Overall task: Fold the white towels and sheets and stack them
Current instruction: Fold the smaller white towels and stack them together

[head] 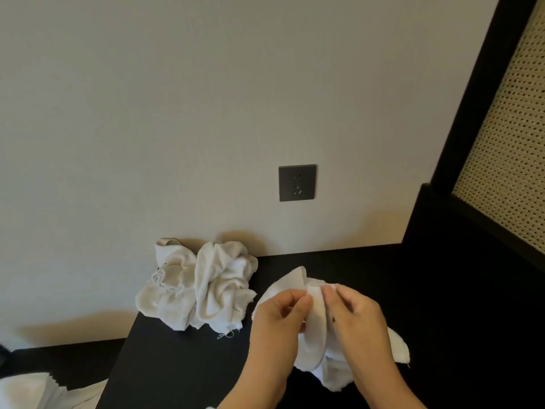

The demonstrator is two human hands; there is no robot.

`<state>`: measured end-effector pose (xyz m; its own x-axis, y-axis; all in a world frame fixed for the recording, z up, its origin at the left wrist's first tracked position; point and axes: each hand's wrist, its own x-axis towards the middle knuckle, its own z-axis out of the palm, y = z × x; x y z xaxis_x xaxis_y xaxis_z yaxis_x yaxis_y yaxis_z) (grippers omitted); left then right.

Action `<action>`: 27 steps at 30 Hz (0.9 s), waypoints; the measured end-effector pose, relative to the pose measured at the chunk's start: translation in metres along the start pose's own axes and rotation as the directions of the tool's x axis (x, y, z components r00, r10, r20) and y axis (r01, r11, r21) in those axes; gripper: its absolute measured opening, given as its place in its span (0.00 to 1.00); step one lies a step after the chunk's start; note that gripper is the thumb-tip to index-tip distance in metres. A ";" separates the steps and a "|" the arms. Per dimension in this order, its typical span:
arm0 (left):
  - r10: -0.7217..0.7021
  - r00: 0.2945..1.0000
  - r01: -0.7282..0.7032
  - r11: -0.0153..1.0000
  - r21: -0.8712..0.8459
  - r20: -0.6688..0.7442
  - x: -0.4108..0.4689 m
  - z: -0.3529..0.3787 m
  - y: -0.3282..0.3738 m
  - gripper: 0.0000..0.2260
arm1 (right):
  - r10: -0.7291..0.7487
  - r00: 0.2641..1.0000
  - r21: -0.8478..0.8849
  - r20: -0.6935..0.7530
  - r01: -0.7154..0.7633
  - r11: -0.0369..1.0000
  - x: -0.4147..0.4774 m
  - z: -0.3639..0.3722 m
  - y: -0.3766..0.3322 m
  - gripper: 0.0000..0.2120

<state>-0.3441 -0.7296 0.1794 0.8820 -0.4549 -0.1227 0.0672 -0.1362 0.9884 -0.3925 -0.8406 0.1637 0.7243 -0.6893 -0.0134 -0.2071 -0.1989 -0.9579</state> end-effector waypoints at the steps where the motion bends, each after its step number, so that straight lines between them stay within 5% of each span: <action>1: 0.057 0.998 -0.056 0.995 0.083 -0.008 -0.001 0.002 -0.003 0.09 | 0.016 0.999 0.034 0.031 -0.017 0.999 -0.002 -0.003 -0.002 0.08; 4: 0.233 0.969 -0.245 0.921 0.301 0.077 -0.002 0.007 -0.009 0.11 | -0.010 0.989 -0.068 0.146 0.020 0.998 -0.005 -0.021 0.004 0.04; 8: 0.291 0.920 -0.388 0.769 0.508 0.262 0.015 0.010 -0.027 0.16 | 0.104 0.994 -0.187 0.022 -0.099 0.977 -0.005 -0.057 0.032 0.06; 12: 0.073 0.869 -0.456 0.502 0.735 0.489 0.055 0.008 -0.054 0.25 | 0.191 0.961 -0.265 -0.198 -0.240 0.934 0.001 -0.082 0.068 0.07; 16: -0.144 0.904 -0.285 0.501 0.817 0.403 0.093 0.011 -0.067 0.25 | 0.220 0.950 -0.288 -0.219 -0.279 0.916 0.006 -0.099 0.097 0.09; 21: -0.117 0.966 -0.138 0.523 0.841 0.232 0.147 0.028 -0.055 0.24 | 0.235 0.952 -0.274 -0.198 -0.284 0.919 0.011 -0.102 0.111 0.12; 27: -0.279 0.950 0.001 0.457 0.890 0.142 0.193 0.039 -0.062 0.31 | 0.218 0.949 -0.172 -0.229 -0.260 0.950 0.026 -0.099 0.110 0.10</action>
<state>-0.1963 -0.8437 0.0911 0.7526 -0.5192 -0.4051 -0.3834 -0.8456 0.3714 -0.4618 -0.9492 0.0860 0.4918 -0.8566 -0.1560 -0.4980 -0.1297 -0.8574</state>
